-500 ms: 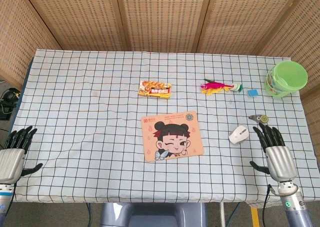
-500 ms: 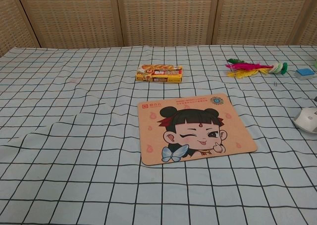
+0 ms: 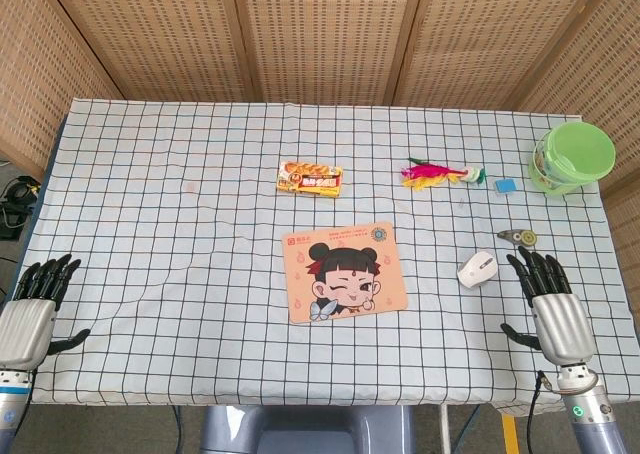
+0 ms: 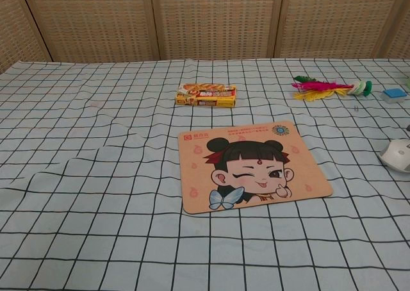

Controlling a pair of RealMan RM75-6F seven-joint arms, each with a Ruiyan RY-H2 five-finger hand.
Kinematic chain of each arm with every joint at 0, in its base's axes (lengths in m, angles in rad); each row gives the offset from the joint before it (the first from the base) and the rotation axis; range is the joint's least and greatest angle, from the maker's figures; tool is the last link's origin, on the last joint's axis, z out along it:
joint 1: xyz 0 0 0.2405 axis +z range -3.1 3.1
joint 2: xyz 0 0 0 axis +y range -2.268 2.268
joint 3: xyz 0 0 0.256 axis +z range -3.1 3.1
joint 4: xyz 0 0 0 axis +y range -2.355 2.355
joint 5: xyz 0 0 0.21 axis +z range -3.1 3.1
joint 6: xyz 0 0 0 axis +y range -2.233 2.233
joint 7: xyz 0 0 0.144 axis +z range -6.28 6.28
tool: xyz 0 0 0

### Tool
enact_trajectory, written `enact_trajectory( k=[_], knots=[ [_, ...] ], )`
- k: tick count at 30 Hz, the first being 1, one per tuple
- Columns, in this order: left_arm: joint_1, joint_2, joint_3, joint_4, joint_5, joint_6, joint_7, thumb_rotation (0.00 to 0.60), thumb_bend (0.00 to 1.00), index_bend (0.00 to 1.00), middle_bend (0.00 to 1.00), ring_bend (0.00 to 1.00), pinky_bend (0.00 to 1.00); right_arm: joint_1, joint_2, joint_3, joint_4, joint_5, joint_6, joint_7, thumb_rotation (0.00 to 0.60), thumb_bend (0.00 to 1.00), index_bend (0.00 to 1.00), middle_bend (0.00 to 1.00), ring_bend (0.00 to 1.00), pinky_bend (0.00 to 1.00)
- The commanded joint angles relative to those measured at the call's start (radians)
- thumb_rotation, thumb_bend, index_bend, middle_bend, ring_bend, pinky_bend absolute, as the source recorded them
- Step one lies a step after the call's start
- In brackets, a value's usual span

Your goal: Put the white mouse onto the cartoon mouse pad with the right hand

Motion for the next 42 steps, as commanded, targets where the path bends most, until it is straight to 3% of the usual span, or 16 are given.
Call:
enact_trajectory(
  k=[1, 6, 12, 19, 25, 42],
  knots=[
    [0.001, 0.001, 0.0, -0.001, -0.001, 0.001, -0.001, 0.6, 0.12, 0.0, 0.0, 0.0, 0.0, 0.003, -0.003, -0.001, 0.005, -0.004, -0.004, 0.007, 0.6, 0.14, 0.0, 0.0, 0.0, 0.0],
    [0.004, 0.004, 0.0, -0.003, 0.001, 0.004, -0.002, 0.6, 0.12, 0.0, 0.0, 0.0, 0.0, 0.009, -0.008, 0.0, 0.016, -0.008, -0.011, 0.014, 0.6, 0.14, 0.01, 0.0, 0.0, 0.0],
    [0.006, 0.004, 0.001, -0.006, 0.005, 0.008, 0.001, 0.6, 0.12, 0.0, 0.0, 0.0, 0.0, 0.027, -0.013, 0.011, 0.044, -0.01, -0.025, 0.04, 0.6, 0.14, 0.1, 0.0, 0.0, 0.0],
    [0.002, -0.001, 0.0, -0.006, 0.004, 0.0, 0.008, 0.6, 0.12, 0.0, 0.0, 0.0, 0.0, 0.146, 0.016, 0.068, 0.138, -0.022, -0.137, 0.102, 0.6, 0.15, 0.22, 0.11, 0.0, 0.08],
    [0.001, -0.003, 0.001, -0.011, 0.008, -0.001, 0.016, 0.6, 0.12, 0.0, 0.0, 0.0, 0.0, 0.245, 0.019, 0.08, 0.228, -0.032, -0.258, 0.157, 0.6, 0.17, 0.29, 0.18, 0.05, 0.1],
    [-0.003, -0.003, 0.0, -0.018, 0.014, -0.003, 0.024, 0.6, 0.12, 0.0, 0.0, 0.0, 0.0, 0.365, -0.086, 0.023, 0.433, 0.021, -0.5, 0.202, 0.6, 0.22, 0.29, 0.17, 0.05, 0.09]
  ],
)
